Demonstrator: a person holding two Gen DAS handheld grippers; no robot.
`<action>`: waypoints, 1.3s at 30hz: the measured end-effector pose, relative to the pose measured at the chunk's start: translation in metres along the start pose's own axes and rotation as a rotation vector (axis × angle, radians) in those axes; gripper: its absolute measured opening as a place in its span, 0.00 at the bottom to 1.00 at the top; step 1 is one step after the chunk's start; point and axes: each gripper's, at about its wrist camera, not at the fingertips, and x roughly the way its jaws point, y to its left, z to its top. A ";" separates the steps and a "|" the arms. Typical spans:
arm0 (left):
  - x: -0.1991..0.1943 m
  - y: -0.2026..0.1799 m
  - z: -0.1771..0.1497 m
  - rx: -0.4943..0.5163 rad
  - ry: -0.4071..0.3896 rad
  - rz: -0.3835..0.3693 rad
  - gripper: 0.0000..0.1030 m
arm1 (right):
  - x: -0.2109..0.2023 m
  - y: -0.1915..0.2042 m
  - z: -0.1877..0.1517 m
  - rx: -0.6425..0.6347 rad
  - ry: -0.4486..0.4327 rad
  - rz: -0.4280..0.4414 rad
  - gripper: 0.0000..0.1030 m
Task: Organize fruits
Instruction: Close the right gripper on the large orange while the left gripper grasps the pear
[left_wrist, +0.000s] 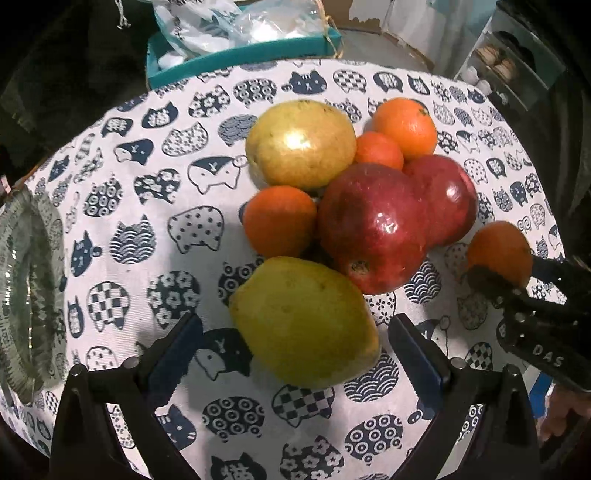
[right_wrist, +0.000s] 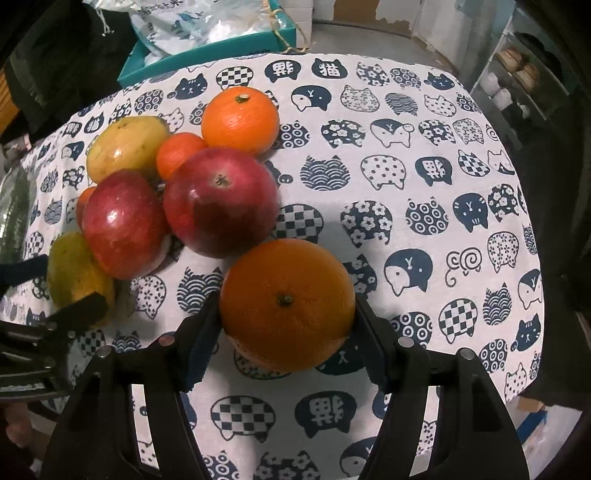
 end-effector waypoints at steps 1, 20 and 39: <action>0.003 0.000 0.000 0.000 0.008 0.000 0.91 | 0.001 -0.002 0.000 0.001 -0.001 -0.001 0.66; -0.015 0.012 -0.001 -0.030 -0.049 -0.032 0.74 | -0.016 0.010 0.030 -0.041 -0.097 -0.019 0.66; -0.078 0.043 -0.006 -0.057 -0.224 0.018 0.48 | -0.073 0.037 0.031 -0.082 -0.269 0.009 0.66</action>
